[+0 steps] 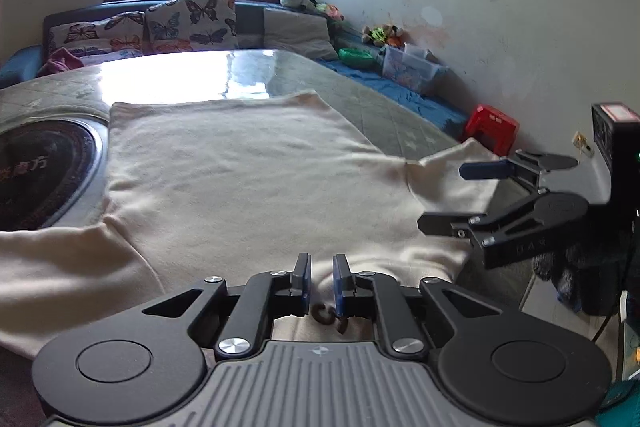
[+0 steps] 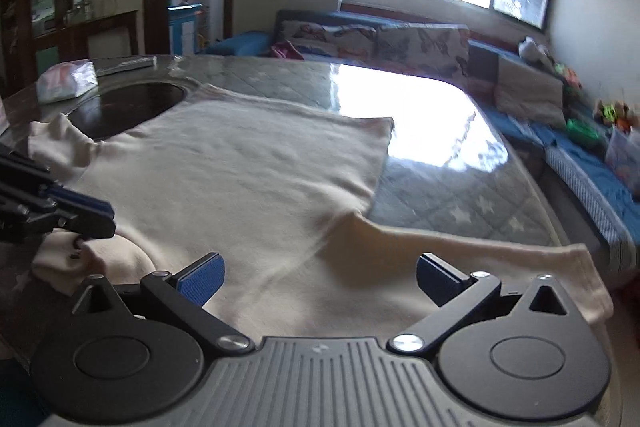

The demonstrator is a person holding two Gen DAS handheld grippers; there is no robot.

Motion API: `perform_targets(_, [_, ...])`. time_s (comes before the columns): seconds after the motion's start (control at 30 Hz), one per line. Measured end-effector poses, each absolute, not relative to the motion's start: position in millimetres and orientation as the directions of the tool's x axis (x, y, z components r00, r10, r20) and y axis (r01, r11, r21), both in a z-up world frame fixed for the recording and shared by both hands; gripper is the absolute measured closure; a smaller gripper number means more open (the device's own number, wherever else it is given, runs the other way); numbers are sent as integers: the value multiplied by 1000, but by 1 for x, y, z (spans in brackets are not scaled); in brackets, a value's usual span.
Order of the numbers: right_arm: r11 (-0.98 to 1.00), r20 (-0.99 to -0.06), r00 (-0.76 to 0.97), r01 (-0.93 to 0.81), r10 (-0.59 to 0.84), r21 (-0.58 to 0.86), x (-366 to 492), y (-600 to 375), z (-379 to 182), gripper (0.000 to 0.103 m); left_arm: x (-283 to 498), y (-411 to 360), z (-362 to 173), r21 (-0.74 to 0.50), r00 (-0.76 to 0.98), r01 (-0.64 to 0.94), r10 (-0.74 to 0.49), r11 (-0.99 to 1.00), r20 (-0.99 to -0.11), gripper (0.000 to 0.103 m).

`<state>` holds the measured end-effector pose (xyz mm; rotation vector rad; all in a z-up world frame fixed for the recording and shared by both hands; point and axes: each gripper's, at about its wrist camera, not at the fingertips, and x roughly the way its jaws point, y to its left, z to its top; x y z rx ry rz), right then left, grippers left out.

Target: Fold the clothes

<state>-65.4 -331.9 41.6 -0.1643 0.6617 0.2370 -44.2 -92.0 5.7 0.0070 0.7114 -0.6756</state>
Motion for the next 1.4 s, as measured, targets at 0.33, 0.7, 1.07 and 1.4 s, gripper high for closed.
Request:
perform_targets(0.33, [988,-612,785,-149,95,-37,-70,-374,39,0,-41,-92,18,-221,583,563,-571,797,-578,64])
perform_targets(0.7, [995,-646,761,100,-59,27,-60,-451,24,0,-37,-109,22,-226,575,571,-581,789,-576,55])
perform_targets(1.07, [933,-631,759,324,-157,158,-51,-519,21,30,-34,-125,24,-217,564,587,-585,780,-583,53])
perform_targets(1.4, [911,-593,779,373,-204,177,-58,-531,23,91,-30,-132,22,-215,560,580,-576,786,-596,51])
